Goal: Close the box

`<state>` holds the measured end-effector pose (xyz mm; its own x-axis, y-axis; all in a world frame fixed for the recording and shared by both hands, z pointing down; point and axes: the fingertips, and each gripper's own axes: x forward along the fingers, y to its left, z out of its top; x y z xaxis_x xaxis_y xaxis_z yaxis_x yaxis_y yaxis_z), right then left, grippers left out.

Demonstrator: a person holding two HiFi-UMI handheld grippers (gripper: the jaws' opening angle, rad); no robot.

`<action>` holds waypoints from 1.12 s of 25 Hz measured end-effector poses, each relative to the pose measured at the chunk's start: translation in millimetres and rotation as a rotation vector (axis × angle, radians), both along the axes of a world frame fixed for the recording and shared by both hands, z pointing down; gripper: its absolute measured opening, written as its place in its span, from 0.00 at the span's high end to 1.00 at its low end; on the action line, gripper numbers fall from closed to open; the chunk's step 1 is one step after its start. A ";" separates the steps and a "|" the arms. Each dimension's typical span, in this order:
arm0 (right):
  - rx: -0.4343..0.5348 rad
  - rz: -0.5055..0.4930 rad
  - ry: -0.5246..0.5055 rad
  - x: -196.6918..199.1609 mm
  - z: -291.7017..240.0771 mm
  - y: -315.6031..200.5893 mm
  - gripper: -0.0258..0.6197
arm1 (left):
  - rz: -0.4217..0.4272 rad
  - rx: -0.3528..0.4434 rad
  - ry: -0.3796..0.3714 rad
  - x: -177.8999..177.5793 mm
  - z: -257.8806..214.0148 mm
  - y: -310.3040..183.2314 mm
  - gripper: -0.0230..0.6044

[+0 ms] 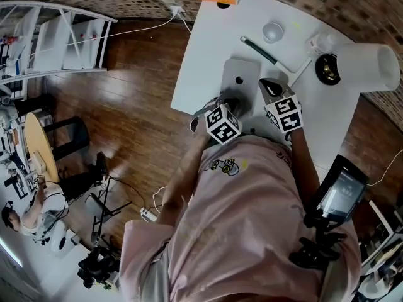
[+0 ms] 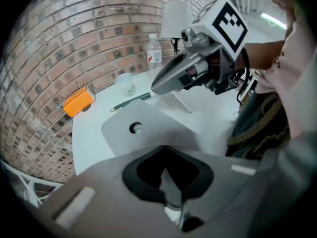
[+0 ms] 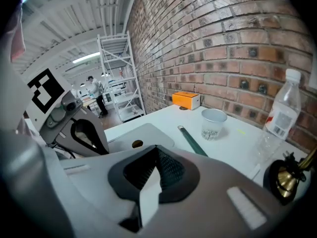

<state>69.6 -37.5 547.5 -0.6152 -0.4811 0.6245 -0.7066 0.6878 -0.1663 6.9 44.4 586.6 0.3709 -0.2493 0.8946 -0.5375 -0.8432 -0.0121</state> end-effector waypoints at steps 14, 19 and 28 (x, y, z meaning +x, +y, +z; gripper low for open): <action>0.028 0.231 -0.001 39.2 -2.8 -7.0 0.96 | -0.543 0.276 0.269 -72.4 -67.5 -44.1 0.96; 0.056 0.286 -0.111 32.0 -16.9 -7.9 0.96 | -0.554 0.275 0.261 -94.5 -69.6 -40.9 0.96; 0.191 0.379 -0.110 11.2 -49.8 -13.8 0.96 | -0.629 0.235 0.304 -151.4 -79.2 -70.3 0.96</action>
